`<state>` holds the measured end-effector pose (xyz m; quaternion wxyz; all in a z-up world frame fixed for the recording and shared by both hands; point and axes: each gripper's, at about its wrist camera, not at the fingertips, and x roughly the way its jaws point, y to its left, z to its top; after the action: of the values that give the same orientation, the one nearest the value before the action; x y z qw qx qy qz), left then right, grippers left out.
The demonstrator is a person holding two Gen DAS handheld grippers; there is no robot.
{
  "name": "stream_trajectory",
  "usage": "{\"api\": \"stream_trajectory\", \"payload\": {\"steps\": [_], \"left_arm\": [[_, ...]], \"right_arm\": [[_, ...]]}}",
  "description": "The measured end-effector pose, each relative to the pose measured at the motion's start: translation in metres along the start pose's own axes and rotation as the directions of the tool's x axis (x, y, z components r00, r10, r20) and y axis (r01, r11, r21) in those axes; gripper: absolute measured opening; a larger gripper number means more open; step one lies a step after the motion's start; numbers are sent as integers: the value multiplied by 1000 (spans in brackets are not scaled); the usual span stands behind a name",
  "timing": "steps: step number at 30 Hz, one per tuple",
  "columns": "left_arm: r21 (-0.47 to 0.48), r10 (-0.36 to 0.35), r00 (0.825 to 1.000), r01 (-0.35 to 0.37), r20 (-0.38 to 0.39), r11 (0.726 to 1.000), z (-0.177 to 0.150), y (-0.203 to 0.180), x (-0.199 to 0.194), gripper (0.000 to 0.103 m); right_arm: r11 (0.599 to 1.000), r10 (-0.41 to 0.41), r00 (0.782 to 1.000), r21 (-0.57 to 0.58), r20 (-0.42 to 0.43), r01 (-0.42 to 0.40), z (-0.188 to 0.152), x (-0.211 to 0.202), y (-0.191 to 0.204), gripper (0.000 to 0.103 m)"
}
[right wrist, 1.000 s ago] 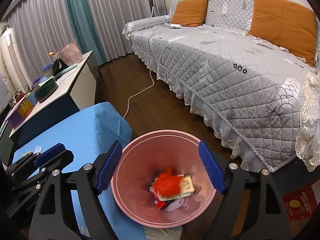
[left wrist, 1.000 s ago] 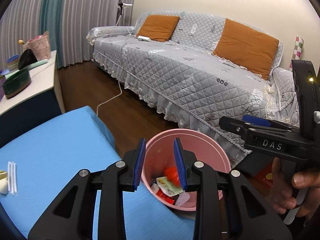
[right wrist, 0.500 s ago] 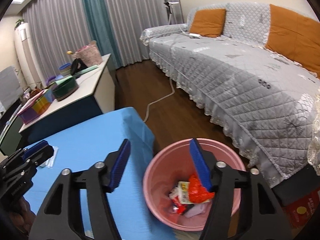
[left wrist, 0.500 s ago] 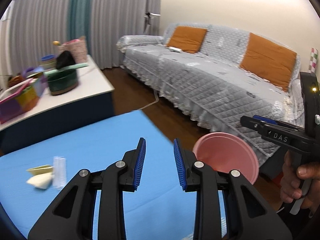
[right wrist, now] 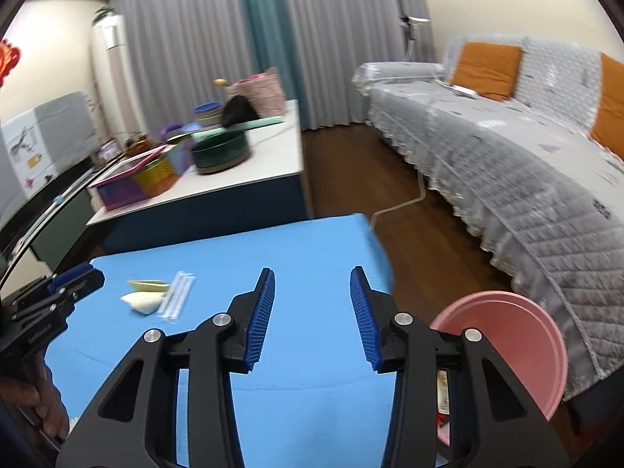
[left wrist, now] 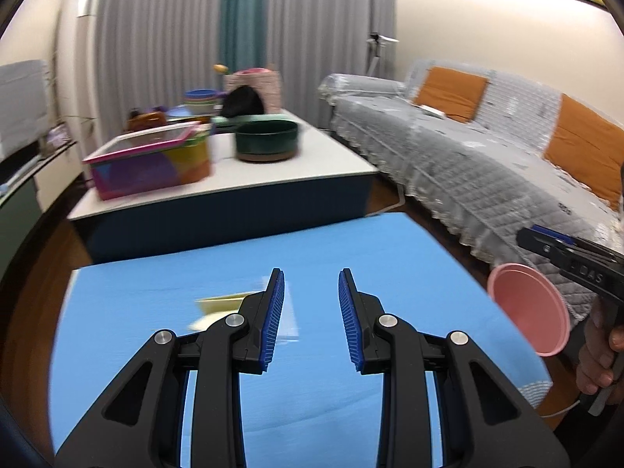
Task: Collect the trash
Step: 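Move both open grippers back to the straws and paper napkins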
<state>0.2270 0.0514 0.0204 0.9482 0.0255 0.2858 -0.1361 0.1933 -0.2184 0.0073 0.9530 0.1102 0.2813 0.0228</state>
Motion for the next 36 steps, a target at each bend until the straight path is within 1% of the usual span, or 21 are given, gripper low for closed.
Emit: {"api": "stream_trajectory", "payload": {"steps": [2,4,7,11,14,20,25,28,31,33,34,35,36], "left_arm": [[-34,27,1000,-27,-6,999,1,24,1,29],[-72,48,999,-49,-17,996,0,44,2,29],[-147,85,995,-91,-42,985,-4,71,9,29],[-204,125,990,-136,-67,969,-8,90,21,29],[-249,134,987,-152,-88,957,-11,102,28,29],[-291,139,984,-166,-112,942,-15,115,40,29],[-300,120,981,-161,-151,940,-22,120,52,29],[-311,100,977,-156,-188,938,-29,123,63,29],[-359,36,972,-121,-234,926,-39,130,76,29],[-387,-10,964,-98,-267,917,-45,132,87,34],[-395,-28,959,-89,-282,915,-48,132,92,43],[-399,-51,953,-76,-298,914,-51,130,98,46],[-395,-58,949,-74,-311,916,-52,128,103,46]], "right_arm": [[1000,25,1000,-8,-4,-25,1,3,13,36],[998,54,998,-13,-9,-54,1,9,30,36],[995,94,995,-31,-25,-94,1,21,55,33],[989,132,990,-68,-40,-134,-7,41,92,32],[985,150,986,-70,-68,-155,-12,59,112,32],[980,168,978,-84,-124,-179,-24,98,144,32],[977,171,967,-97,-189,-191,-38,131,166,33],[972,165,963,-129,-213,-195,-45,144,180,33],[971,156,959,-140,-235,-192,-51,159,187,38],[974,149,955,-131,-256,-187,-54,169,187,41],[975,145,953,-125,-267,-184,-55,175,187,41],[976,144,950,-121,-277,-183,-57,179,187,41],[976,142,949,-122,-282,-182,-58,182,187,41]]}}
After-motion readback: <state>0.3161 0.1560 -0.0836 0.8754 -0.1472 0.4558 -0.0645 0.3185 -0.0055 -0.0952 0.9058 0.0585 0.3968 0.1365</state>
